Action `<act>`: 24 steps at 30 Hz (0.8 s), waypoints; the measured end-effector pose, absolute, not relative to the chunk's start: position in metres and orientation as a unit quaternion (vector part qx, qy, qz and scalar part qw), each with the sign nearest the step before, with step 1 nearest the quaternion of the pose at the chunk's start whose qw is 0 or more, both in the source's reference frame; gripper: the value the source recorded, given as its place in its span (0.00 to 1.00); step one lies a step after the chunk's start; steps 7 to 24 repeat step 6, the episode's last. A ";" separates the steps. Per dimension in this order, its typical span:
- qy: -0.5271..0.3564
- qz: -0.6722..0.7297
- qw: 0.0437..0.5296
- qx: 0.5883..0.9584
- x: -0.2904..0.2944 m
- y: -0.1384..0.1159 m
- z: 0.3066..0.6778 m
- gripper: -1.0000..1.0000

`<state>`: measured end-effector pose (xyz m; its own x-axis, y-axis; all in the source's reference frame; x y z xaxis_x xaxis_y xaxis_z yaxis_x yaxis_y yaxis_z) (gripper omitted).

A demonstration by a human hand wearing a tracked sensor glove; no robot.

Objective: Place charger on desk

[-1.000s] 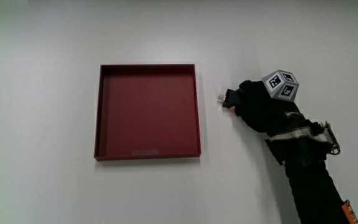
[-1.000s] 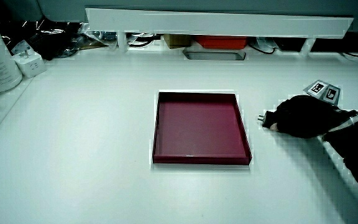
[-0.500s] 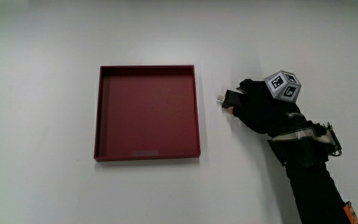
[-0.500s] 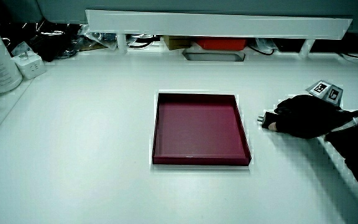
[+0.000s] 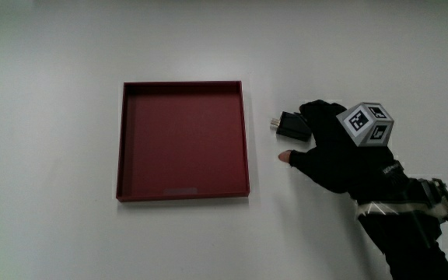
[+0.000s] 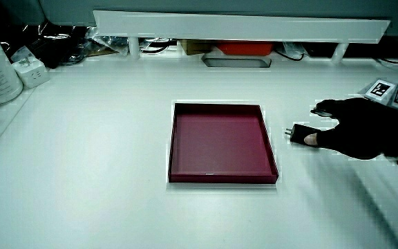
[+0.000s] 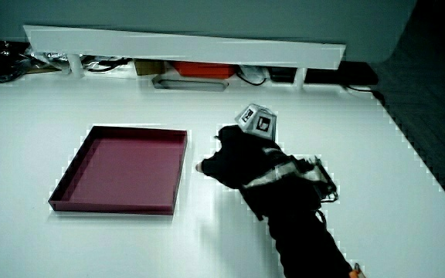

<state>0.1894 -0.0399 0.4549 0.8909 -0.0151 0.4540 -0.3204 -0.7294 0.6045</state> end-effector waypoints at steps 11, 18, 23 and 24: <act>-0.172 0.222 0.355 0.892 0.172 -0.013 0.427 0.00; -0.172 0.222 0.355 0.892 0.172 -0.013 0.427 0.00; -0.172 0.222 0.355 0.892 0.172 -0.013 0.427 0.00; -0.172 0.222 0.355 0.892 0.172 -0.013 0.427 0.00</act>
